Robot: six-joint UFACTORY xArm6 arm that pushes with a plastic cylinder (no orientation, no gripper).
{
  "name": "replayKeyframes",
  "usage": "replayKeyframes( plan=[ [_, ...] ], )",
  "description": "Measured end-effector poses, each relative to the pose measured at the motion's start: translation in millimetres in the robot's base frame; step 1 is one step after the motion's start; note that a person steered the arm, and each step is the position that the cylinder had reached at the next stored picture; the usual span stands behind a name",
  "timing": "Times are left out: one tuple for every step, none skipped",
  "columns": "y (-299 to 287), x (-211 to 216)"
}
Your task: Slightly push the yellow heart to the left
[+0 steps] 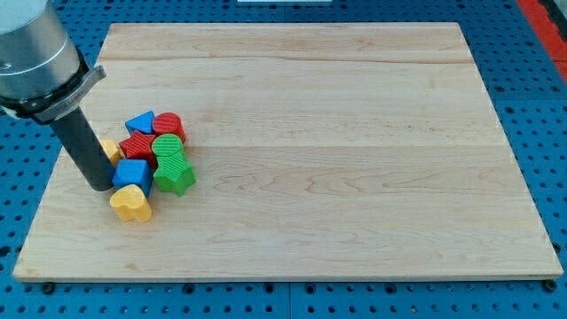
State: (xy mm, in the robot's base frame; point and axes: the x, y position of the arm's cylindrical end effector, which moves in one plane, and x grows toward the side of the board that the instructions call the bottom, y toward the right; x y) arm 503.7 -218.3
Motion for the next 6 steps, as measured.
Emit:
replayKeyframes(
  plan=[
    [-7,7],
    [-35,54],
    [0,73],
    [61,61],
    [61,60],
    [38,60]
  ],
)
